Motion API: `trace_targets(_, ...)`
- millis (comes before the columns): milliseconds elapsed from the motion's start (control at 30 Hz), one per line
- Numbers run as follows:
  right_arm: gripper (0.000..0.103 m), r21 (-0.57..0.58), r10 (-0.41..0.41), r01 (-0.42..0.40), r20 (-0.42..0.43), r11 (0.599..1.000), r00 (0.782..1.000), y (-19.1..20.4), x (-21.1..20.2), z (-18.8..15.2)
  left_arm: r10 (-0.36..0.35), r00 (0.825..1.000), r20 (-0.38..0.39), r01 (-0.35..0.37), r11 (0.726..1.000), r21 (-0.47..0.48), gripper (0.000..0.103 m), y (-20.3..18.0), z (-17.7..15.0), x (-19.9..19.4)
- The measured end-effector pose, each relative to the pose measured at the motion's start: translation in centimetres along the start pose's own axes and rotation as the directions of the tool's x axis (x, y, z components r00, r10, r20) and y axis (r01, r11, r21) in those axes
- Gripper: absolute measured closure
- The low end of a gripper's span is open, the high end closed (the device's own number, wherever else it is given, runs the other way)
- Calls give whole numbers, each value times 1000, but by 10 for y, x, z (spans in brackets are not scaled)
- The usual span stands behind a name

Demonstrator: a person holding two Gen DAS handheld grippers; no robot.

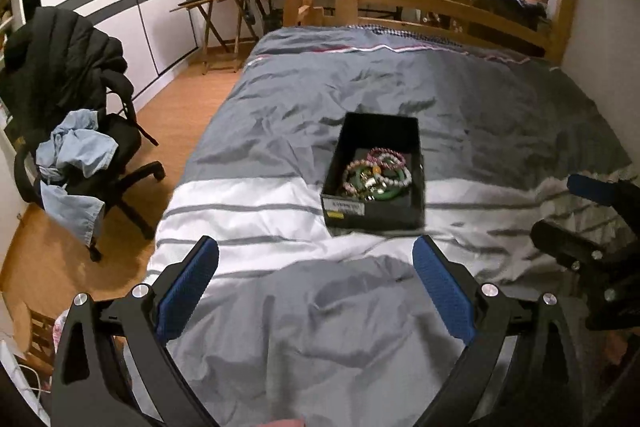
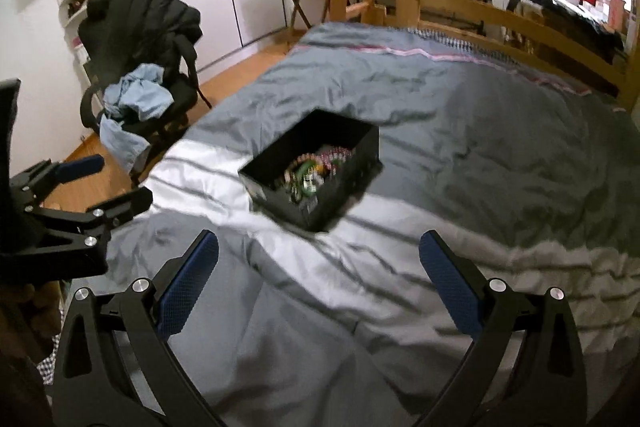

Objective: Organize jewelry

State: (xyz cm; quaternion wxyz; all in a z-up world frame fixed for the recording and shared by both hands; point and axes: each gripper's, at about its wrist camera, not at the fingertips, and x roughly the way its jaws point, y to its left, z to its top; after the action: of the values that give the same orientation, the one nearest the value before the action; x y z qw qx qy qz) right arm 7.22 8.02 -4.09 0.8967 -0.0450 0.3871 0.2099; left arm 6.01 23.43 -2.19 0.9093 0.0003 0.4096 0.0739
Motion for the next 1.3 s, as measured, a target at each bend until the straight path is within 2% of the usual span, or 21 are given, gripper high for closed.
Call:
trace_targets(167,4,2,-13,13,-34,1000,999,2,1,-9,-21,999,-35,22,1000,14,7,-8,-12,5)
trace_targets(567,4,13,-14,15,-37,1000,999,-1,0,-11,-25,998,-60,27,999,30,7,-17,-15,11)
trace_targets(1300,4,18,3,-2,-36,1000,999,1,-3,-11,-32,998,-49,34,999,37,7,-25,-12,3)
